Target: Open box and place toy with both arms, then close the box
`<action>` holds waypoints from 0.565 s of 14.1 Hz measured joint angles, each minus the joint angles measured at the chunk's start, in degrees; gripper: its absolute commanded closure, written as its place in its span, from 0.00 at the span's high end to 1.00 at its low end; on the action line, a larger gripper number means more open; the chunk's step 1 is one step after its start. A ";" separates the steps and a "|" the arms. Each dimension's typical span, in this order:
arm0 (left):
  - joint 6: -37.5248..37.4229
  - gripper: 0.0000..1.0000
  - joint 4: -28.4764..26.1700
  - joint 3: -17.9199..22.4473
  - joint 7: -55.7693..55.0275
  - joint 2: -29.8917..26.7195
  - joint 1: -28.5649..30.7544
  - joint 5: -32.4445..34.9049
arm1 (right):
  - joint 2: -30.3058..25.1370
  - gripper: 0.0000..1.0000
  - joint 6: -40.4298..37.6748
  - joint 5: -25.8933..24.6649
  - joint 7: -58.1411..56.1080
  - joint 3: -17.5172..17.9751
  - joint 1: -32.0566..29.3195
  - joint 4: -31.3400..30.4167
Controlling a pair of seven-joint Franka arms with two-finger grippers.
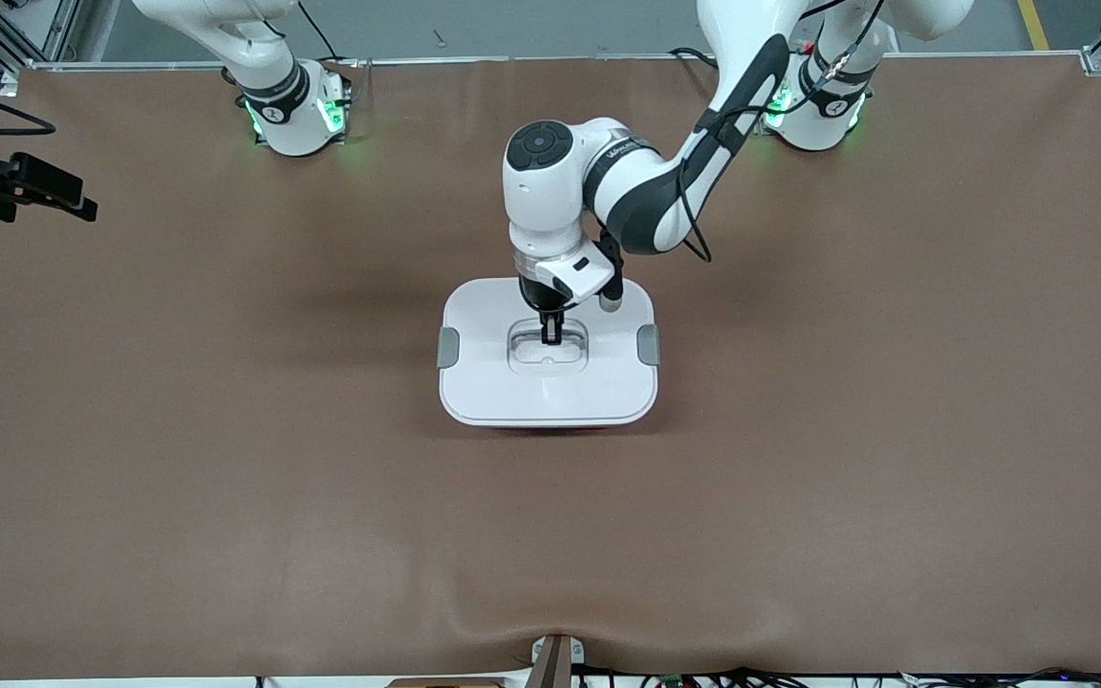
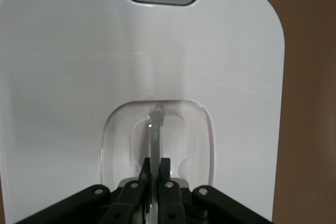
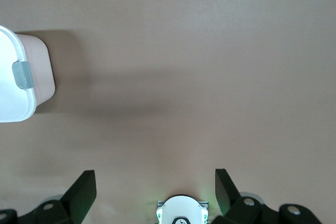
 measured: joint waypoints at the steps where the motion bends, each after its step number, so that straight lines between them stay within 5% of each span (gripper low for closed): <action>1: 0.00 0.11 0.04 0.01 0.00 0.01 0.00 0.00 | 0.00 1.00 0.00 0.00 0.00 0.00 0.00 0.00; 3: 0.00 0.79 0.06 0.01 0.00 0.04 0.00 0.00 | 0.00 1.00 0.00 0.00 0.00 0.00 0.00 0.00; 5: 0.05 0.99 0.32 0.03 0.00 0.11 0.03 0.00 | 0.00 1.00 0.00 0.00 0.00 0.00 0.00 0.00; 8: 0.07 1.00 1.90 0.10 1.13 -0.45 0.33 0.00 | 0.00 1.00 0.00 0.00 0.00 0.00 0.00 0.02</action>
